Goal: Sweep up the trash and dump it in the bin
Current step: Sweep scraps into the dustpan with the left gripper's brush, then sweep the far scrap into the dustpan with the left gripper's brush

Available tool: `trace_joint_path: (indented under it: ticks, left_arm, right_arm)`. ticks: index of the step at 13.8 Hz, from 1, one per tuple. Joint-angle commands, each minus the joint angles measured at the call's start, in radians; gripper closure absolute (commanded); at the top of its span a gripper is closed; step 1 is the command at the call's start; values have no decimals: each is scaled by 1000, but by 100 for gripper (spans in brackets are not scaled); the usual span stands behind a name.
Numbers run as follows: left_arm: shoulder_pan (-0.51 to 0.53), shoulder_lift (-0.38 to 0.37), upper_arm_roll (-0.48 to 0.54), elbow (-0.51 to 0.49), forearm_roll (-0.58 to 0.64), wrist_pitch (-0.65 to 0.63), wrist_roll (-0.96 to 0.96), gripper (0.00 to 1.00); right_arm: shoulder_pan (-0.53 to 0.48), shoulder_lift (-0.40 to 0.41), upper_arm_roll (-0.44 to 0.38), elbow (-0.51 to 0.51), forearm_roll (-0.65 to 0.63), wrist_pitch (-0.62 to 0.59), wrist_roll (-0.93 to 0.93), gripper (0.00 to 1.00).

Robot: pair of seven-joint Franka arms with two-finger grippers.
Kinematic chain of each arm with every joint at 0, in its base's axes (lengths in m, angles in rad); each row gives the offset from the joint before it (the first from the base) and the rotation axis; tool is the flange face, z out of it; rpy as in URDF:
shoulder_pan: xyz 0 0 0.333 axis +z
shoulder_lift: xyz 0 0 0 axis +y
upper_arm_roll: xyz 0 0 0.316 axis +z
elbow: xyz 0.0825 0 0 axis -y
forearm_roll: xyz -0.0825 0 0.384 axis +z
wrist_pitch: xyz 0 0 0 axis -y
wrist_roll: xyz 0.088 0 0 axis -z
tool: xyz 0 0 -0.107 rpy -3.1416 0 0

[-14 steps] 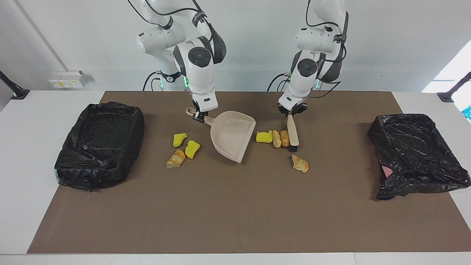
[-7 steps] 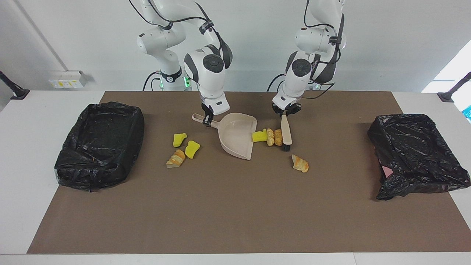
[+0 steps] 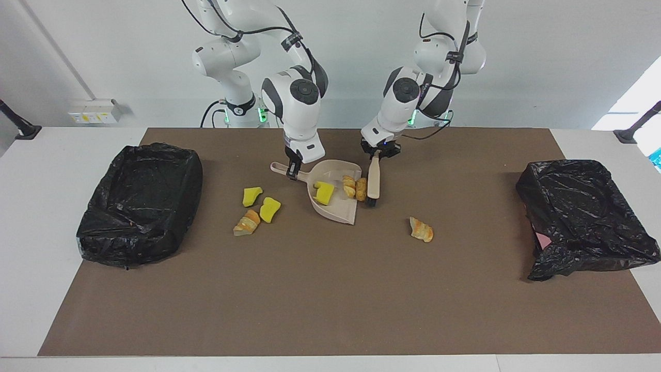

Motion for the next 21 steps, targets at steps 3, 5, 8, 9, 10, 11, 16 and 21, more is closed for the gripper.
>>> trace_joint_path:
  ticks: [3,5,8,9,10,11,16,21]
  left_arm:
    - [-11,61,-44,106,-63,-4,-33,100]
    - [6,58,-33,112,-48,-24,-38,100]
    - [72,55,-10,148,82,-106,-36,100]
    - [75,58,16,172,131,-137,-36,100]
    - [75,62,51,192,180,-163,-29,100]
    - [75,67,83,212,252,-178,-22,100]
    - [73,159,238,356,453,-274,131,100]
    - [75,297,335,549,561,-343,290,100]
  right_arm:
    - [8,0,4,-9,-25,23,50,100]
    - [8,2,4,-9,-25,22,57,100]
    - [8,0,4,-9,-25,22,57,100]
    - [8,0,4,-9,-25,22,57,100]
    - [8,0,4,-9,-25,22,57,100]
    - [8,0,4,-9,-25,22,57,100]
    - [8,0,4,-9,-25,20,57,100]
    - [8,0,4,-9,-25,20,57,100]
